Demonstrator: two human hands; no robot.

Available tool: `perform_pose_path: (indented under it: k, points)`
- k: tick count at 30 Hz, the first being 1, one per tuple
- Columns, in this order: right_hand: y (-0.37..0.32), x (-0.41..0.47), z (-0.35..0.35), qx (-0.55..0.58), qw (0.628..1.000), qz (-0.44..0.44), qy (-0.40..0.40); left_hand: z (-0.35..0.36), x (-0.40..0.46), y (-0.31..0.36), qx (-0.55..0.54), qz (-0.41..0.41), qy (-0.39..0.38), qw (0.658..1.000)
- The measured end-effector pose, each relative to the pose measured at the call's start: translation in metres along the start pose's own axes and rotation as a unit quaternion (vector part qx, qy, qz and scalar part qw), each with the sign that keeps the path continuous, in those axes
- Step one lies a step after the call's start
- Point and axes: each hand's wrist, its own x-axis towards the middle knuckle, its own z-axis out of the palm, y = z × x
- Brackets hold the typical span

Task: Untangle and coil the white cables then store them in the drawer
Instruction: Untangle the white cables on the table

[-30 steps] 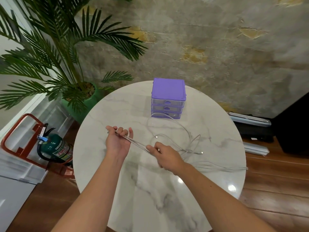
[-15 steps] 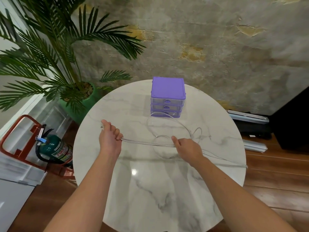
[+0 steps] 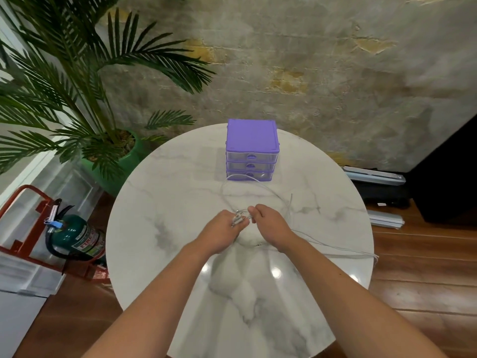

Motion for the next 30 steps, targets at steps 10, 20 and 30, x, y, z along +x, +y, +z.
perform_pose_path:
  k: [10,20,30]
  points:
    - [0.008,-0.006,-0.030,0.126,0.992,0.015,-0.016,0.007,0.003,-0.006,-0.158,-0.053,0.002,0.986]
    - [0.064,-0.009,-0.048,-0.265,0.964,-0.009,-0.004,0.001,0.009,-0.017,-0.139,-0.069,0.077,0.985]
    - [0.077,0.006,-0.096,-0.057,0.990,0.007,0.131,0.007,0.012,-0.025,-0.165,-0.109,0.152,0.968]
